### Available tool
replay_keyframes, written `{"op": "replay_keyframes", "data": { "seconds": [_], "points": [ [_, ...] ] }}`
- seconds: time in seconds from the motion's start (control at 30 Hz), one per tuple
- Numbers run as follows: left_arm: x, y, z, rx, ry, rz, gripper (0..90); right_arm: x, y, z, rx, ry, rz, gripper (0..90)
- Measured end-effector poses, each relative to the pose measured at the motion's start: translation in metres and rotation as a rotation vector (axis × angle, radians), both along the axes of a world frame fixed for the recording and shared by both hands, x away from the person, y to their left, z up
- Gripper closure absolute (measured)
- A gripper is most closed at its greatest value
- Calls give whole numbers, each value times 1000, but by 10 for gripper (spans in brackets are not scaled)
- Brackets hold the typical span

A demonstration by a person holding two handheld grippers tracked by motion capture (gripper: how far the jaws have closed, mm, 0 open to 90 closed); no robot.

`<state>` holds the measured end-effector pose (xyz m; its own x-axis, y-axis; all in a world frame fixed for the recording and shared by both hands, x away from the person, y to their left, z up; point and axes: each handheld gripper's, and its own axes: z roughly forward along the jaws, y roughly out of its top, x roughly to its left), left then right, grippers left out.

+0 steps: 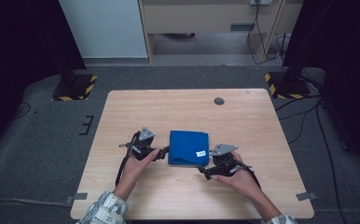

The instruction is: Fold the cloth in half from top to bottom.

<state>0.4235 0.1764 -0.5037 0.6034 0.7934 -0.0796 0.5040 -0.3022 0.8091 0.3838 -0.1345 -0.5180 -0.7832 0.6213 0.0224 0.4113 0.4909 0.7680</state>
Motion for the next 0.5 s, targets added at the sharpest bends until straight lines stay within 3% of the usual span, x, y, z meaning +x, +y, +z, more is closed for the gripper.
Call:
{"op": "replay_keyframes", "data": {
  "seconds": [0.5],
  "points": [
    [0, 2, -2, 8, 6, -2, 95, 2, 1, 17, 67, -21, -3, 66]
  ]
}}
